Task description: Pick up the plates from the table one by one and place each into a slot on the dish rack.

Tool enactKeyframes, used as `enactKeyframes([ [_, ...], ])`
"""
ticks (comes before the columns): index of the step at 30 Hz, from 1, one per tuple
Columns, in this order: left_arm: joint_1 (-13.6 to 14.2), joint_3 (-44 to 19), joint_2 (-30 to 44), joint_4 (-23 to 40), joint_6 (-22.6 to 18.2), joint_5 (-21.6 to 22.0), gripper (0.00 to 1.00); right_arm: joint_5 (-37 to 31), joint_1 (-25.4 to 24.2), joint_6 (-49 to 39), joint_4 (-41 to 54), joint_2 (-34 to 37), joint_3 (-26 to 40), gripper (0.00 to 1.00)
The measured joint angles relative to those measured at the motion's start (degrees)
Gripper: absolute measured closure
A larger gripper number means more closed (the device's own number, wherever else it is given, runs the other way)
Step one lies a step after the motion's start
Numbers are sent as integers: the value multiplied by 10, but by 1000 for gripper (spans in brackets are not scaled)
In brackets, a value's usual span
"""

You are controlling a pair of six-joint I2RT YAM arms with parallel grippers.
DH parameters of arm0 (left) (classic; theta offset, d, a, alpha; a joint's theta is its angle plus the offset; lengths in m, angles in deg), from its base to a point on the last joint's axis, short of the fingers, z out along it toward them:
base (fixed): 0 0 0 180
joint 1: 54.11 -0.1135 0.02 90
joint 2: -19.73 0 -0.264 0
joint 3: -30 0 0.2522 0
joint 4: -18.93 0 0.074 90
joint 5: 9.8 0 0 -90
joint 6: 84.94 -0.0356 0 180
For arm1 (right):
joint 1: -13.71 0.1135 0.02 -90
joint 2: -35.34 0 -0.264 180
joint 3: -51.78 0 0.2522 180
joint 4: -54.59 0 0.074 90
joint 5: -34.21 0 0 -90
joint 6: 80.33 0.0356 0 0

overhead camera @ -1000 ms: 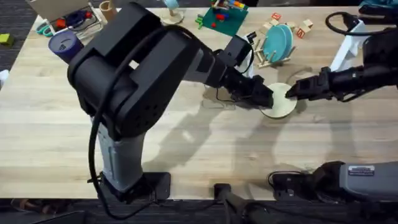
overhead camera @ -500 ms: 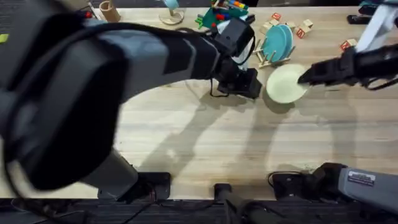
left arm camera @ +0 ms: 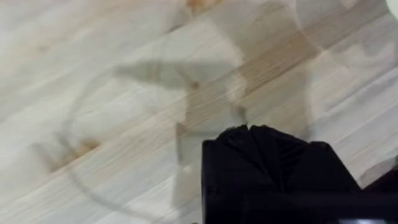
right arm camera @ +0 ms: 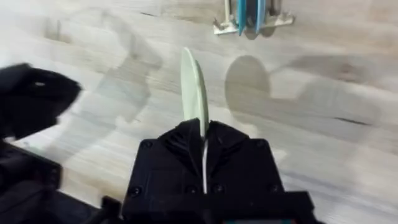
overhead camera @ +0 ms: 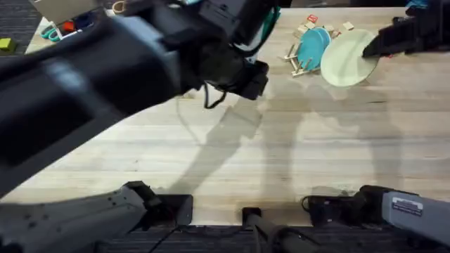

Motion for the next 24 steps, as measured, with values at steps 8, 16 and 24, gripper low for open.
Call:
enactKeyframes([
  [8,0,0,-115,31,-86,37,961,-111,101,13,10,0,82,972],
  [16,0,0,-192,31,-121,53,961,-176,150,17,35,0,131,972],
  [24,0,0,-201,32,-129,60,121,-201,153,26,53,1,153,972],
])
